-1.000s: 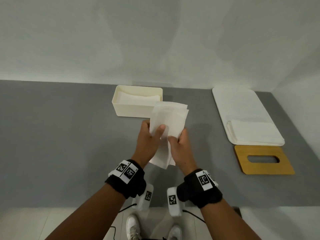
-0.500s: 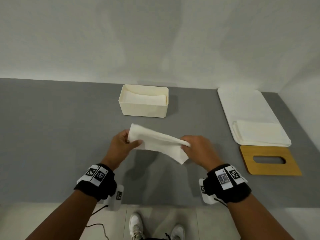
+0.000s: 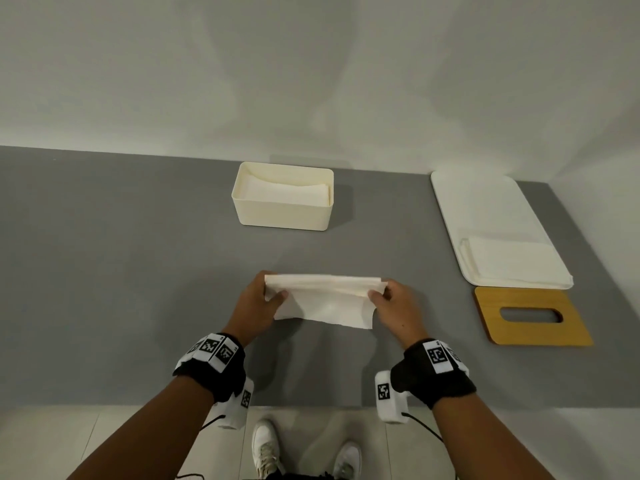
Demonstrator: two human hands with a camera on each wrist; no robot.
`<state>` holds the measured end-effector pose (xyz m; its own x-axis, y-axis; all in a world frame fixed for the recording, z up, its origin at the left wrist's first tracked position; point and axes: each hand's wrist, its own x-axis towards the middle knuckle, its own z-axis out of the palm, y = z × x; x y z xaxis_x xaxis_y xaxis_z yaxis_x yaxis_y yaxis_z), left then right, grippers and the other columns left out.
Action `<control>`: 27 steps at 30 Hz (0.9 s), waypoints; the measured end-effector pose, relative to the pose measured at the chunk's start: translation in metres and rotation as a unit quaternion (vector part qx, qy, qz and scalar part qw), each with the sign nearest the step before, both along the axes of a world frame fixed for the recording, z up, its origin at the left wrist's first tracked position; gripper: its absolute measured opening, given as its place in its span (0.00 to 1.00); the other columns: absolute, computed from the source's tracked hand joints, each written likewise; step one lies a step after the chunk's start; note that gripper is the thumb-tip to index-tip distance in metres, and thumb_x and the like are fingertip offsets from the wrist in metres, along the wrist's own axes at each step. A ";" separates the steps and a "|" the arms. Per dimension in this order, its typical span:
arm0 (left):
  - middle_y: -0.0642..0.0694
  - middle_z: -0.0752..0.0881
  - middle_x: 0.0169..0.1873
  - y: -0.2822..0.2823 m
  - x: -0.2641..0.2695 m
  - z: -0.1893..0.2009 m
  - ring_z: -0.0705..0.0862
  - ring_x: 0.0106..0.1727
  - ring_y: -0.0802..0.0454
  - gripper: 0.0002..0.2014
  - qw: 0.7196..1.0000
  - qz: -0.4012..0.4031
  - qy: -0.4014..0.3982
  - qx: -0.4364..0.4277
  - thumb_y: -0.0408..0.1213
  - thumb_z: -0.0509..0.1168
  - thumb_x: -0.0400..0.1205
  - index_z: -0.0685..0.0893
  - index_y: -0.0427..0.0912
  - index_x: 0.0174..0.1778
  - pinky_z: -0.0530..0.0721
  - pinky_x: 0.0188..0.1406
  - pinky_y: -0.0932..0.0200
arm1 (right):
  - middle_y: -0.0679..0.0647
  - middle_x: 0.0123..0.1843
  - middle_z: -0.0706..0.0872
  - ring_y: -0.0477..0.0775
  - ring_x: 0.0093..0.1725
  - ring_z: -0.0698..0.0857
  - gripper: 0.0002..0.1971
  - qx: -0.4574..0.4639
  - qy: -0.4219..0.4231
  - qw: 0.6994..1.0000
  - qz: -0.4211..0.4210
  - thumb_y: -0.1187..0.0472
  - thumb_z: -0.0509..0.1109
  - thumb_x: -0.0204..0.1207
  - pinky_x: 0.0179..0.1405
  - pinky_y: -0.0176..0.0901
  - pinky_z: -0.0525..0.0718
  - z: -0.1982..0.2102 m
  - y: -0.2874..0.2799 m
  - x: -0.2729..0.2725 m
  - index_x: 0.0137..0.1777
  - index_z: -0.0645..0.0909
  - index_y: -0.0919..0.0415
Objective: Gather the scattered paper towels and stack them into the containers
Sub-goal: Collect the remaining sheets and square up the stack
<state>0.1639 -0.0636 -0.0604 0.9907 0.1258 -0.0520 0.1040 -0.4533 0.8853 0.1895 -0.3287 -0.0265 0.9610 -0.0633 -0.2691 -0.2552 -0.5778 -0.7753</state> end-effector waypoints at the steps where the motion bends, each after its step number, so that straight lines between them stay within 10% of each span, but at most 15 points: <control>1: 0.48 0.84 0.48 -0.003 0.001 0.002 0.81 0.47 0.51 0.11 1.000 0.007 0.009 -0.010 0.31 0.68 0.81 0.78 0.39 0.58 0.75 0.47 0.59 | 0.56 0.47 0.87 0.58 0.49 0.86 0.07 0.029 -0.006 1.000 -0.010 0.62 0.65 0.79 0.42 0.43 0.78 0.002 0.004 0.000 0.53 0.81 0.62; 5: 0.46 0.84 0.59 -0.006 0.002 0.010 0.82 0.59 0.49 0.15 0.995 0.011 0.020 -0.092 0.32 0.64 0.83 0.77 0.39 0.66 0.78 0.56 0.56 | 0.48 0.57 0.86 0.49 0.55 0.85 0.14 0.165 0.004 0.986 -0.023 0.51 0.68 0.79 0.51 0.42 0.82 0.014 0.015 -0.003 0.63 0.76 0.52; 9: 0.46 0.85 0.60 0.006 0.004 0.011 0.83 0.61 0.48 0.19 0.993 0.032 0.030 -0.107 0.38 0.63 0.80 0.78 0.41 0.67 0.79 0.61 0.52 | 0.49 0.63 0.84 0.48 0.61 0.84 0.31 0.179 0.055 0.979 0.085 0.66 0.78 0.68 0.60 0.46 0.84 -0.006 0.002 -0.003 0.68 0.71 0.47; 15: 0.48 0.84 0.46 0.005 0.002 0.014 0.81 0.46 0.57 0.05 0.999 0.031 -0.035 -0.022 0.30 0.64 0.84 0.79 0.41 0.54 0.77 0.44 0.68 | 0.56 0.39 0.85 0.57 0.38 0.83 0.05 0.061 -0.045 0.996 0.055 0.60 0.71 0.76 0.42 0.47 0.80 -0.005 0.016 -0.005 0.45 0.81 0.48; 19: 0.52 0.83 0.41 0.013 -0.007 0.012 0.80 0.41 0.70 0.03 0.996 0.019 -0.083 -0.006 0.32 0.65 0.84 0.79 0.43 0.51 0.75 0.38 0.78 | 0.52 0.45 0.86 0.54 0.46 0.84 0.05 0.043 -0.069 0.995 0.056 0.59 0.72 0.76 0.46 0.44 0.82 0.003 0.014 -0.015 0.47 0.80 0.48; 23: 0.57 0.85 0.40 0.028 -0.012 -0.003 0.81 0.40 0.63 0.01 0.998 -0.024 -0.061 -0.008 0.40 0.63 0.81 0.79 0.50 0.46 0.78 0.40 0.67 | 0.42 0.64 0.81 0.46 0.62 0.82 0.34 0.122 -0.012 0.990 0.062 0.61 0.81 0.63 0.60 0.47 0.83 -0.010 0.013 -0.024 0.67 0.70 0.42; 27: 0.58 0.85 0.43 0.035 -0.011 0.001 0.83 0.42 0.60 0.05 0.996 -0.076 -0.048 -0.001 0.36 0.63 0.81 0.80 0.53 0.45 0.78 0.42 0.66 | 0.45 0.85 0.50 0.53 0.81 0.62 0.59 -0.047 -0.087 0.982 0.159 0.56 0.81 0.62 0.78 0.55 0.69 -0.008 0.018 -0.011 0.83 0.41 0.43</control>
